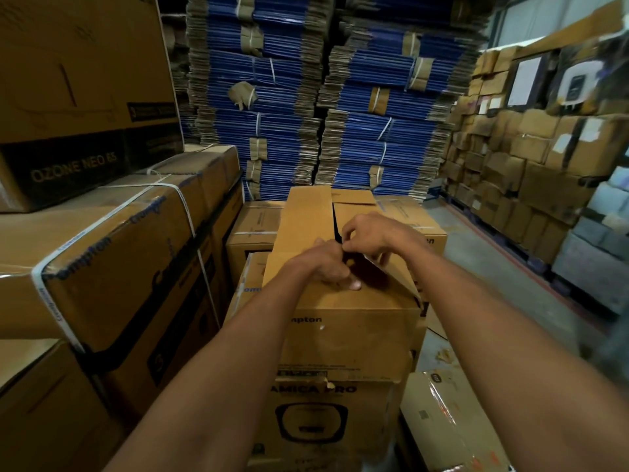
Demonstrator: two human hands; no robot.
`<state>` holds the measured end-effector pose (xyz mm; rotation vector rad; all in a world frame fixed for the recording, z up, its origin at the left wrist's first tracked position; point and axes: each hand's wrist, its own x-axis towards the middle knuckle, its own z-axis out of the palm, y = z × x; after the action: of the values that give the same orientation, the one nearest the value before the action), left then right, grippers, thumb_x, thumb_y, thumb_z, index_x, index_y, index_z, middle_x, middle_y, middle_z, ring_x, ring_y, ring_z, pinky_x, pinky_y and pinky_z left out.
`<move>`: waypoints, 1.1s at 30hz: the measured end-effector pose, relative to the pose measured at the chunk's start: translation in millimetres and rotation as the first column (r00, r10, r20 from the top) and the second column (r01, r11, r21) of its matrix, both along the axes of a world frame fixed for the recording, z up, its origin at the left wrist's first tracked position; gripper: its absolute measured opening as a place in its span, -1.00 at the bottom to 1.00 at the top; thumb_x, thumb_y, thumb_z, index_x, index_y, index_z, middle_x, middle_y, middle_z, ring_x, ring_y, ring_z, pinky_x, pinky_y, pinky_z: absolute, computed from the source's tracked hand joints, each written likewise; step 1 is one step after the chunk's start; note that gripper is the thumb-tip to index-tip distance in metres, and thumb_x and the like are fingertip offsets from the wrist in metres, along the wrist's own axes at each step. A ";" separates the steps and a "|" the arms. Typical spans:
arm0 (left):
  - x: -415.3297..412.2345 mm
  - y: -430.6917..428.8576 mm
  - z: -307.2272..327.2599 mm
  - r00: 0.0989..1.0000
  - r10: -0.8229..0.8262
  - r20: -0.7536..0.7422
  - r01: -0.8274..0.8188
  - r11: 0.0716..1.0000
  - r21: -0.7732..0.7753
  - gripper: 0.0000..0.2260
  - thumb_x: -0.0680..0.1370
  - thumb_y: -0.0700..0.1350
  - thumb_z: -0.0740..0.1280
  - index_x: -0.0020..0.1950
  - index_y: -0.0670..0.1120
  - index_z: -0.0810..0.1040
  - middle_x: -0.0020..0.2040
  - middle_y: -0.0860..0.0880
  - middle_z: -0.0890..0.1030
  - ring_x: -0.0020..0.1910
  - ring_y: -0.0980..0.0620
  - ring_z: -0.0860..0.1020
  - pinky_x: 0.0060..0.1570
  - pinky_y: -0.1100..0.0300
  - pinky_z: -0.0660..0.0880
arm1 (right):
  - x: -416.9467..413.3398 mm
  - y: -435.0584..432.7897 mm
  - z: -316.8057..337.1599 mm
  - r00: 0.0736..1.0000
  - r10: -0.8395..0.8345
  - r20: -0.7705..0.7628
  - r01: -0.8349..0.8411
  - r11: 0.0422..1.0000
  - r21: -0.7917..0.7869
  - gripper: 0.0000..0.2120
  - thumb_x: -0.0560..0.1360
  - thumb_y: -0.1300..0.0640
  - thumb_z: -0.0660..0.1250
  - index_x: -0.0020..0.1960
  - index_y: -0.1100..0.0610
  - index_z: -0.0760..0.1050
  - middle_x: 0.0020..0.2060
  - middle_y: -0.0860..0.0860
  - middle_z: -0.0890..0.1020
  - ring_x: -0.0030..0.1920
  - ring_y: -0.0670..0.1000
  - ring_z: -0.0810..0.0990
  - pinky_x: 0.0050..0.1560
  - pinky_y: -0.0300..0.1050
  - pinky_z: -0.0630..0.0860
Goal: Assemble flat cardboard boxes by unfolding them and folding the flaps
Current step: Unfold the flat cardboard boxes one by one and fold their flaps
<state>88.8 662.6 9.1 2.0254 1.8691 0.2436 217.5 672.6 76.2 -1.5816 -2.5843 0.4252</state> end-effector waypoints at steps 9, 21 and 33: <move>5.7 -1.0 -2.4 0.994 0.105 -0.034 -0.100 0.987 0.128 -0.60 0.34 0.05 0.63 0.05 -0.07 0.60 0.02 -0.04 0.56 0.11 -0.08 0.50 0.09 0.00 0.33 | -2.7 9.7 6.7 1.000 0.009 -0.015 -0.010 0.998 -0.059 -0.86 0.60 0.07 0.34 0.12 0.09 0.55 0.01 0.13 0.60 -0.10 0.17 0.68 -0.33 -0.03 0.68; 7.5 -34.1 18.2 0.990 0.108 0.089 -0.131 0.939 0.318 -0.20 0.22 0.04 0.70 0.35 -0.08 0.42 0.26 -0.03 0.44 0.30 -0.06 0.38 0.11 0.09 0.21 | 18.6 35.8 26.5 0.995 0.041 0.096 -0.041 0.999 -0.004 -0.88 0.62 0.16 0.32 0.09 -0.04 0.55 0.06 0.04 0.51 -0.17 0.02 0.50 -0.40 -0.18 0.45; 7.4 -109.5 30.8 0.949 0.093 -0.300 0.202 0.551 0.810 -0.64 0.34 -0.06 0.57 0.05 -0.11 0.57 -0.10 -0.09 0.59 -0.14 -0.09 0.55 -0.17 0.05 0.42 | 4.0 41.8 2.7 0.999 -0.004 -0.044 -0.009 0.960 -0.280 -0.80 0.62 0.33 0.24 0.15 0.25 0.61 0.01 0.19 0.69 -0.10 0.11 0.71 -0.05 0.05 0.68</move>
<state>96.2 553.1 39.9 2.8800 2.0886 1.0450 221.5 714.4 78.9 -1.6259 -2.5842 0.8509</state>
